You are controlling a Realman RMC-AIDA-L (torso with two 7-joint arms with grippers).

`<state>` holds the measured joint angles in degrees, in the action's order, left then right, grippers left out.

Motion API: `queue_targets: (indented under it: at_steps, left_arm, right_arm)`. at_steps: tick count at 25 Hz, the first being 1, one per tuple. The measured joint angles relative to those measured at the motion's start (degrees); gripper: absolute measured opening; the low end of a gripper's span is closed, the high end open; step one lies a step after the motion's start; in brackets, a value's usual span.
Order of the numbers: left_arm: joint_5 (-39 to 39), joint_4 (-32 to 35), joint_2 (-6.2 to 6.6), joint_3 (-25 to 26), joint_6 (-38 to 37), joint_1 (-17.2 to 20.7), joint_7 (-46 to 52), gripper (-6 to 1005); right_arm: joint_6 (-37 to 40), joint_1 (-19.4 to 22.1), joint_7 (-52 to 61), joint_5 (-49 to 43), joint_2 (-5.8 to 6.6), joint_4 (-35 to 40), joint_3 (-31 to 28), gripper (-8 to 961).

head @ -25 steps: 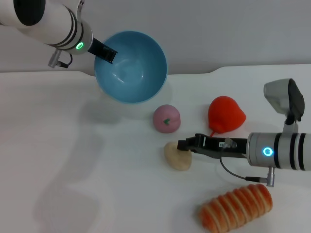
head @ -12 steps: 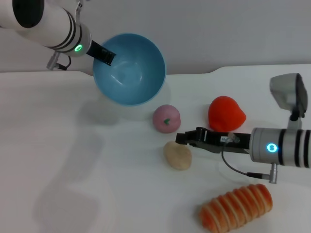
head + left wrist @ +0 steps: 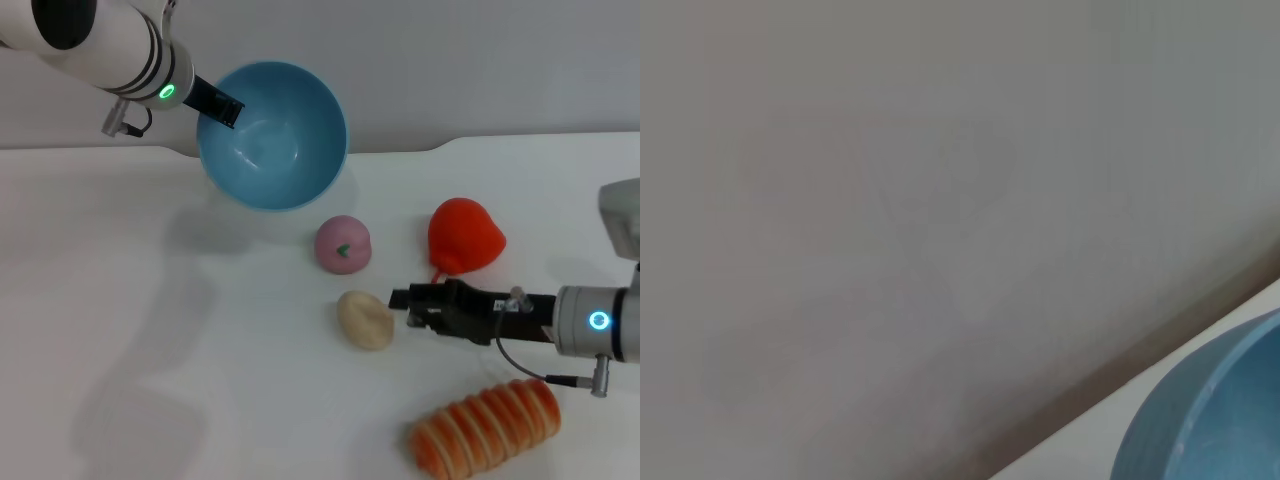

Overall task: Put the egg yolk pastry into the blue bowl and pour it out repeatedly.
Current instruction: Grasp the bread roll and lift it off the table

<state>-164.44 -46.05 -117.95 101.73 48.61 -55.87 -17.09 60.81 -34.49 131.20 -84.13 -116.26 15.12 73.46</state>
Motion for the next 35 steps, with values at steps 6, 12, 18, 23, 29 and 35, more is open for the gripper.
queue_targets:
  at_steps: [6, 12, 18, 23, 29, 35]
  left_arm:
    - [0.0, -0.01, 0.0, -0.04, -0.04, -0.16, -0.03, -1]
    - [-0.03, 0.05, 0.0, -0.04, -0.04, 0.11, -0.13, -2]
    - [-0.05, 0.05, 0.0, -0.04, -0.57, 0.22, -0.15, -2]
    - [-0.07, 0.03, 0.0, -0.04, -0.7, 0.32, -0.21, 0]
    - [-0.02, 0.01, -0.02, -0.09, -1.28, 0.44, -0.23, 0]
    - [0.0, 0.02, -0.05, -0.13, -1.7, 0.57, -0.23, -1]
  right_arm:
    - [-2.68, -3.33, 5.54, -5.79, 0.12, 0.13, 0.24, 460]
    - [-5.4, -5.2, 8.74, -10.7, -0.02, 0.45, -0.13, 566]
    - [-6.96, -5.65, 8.43, -10.74, -0.73, 2.02, -0.16, 567]
    - [-10.18, -6.53, 7.88, -11.01, -1.82, 2.36, 0.19, 567]
    - [-12.8, -8.16, 6.98, -11.48, -2.57, 0.68, 0.3, 566]
    - [-13.82, -9.04, 6.55, -11.32, -2.98, 0.5, 2.13, 567]
